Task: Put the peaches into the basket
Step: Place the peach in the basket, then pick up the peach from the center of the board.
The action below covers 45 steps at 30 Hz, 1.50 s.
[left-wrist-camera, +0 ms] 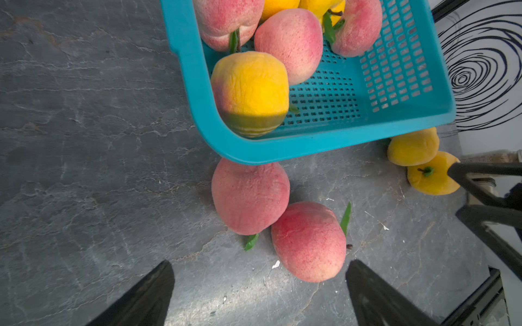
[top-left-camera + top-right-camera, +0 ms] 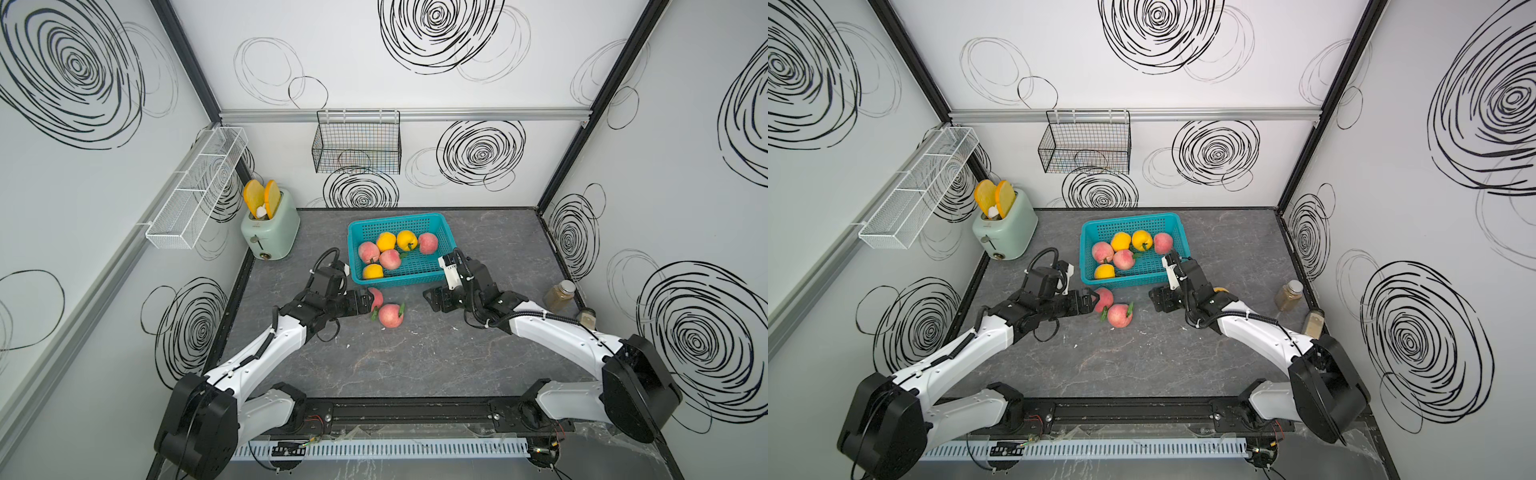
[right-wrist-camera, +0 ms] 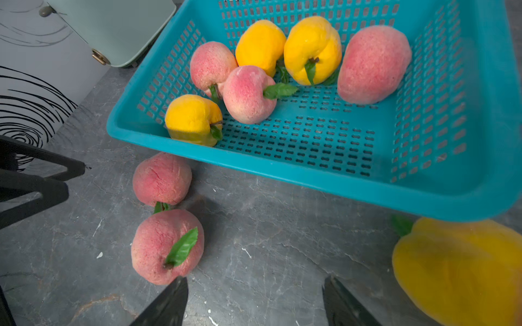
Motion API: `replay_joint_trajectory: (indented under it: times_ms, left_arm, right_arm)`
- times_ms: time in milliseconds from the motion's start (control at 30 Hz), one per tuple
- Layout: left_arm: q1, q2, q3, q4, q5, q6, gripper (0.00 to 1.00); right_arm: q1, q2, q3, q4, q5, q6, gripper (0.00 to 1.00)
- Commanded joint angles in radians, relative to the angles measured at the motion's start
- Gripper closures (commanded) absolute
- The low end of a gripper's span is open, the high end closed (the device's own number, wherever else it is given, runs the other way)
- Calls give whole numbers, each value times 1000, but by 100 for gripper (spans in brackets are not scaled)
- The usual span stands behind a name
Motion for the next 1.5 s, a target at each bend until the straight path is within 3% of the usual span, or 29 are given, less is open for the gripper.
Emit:
replay_joint_trajectory:
  times_ms: [0,667,1467]
  left_arm:
    - [-12,26,-14,69,-43,-46,1]
    - [-36,230,33,162,-16,-86,0]
    - [-26,331,87,204,13,-57,2]
  right_arm:
    - [-13,-26,-15,40,-35,4,21]
    - [-27,-16,-29,59,-62,6,21]
    - [-31,-24,-39,61,-75,20,21]
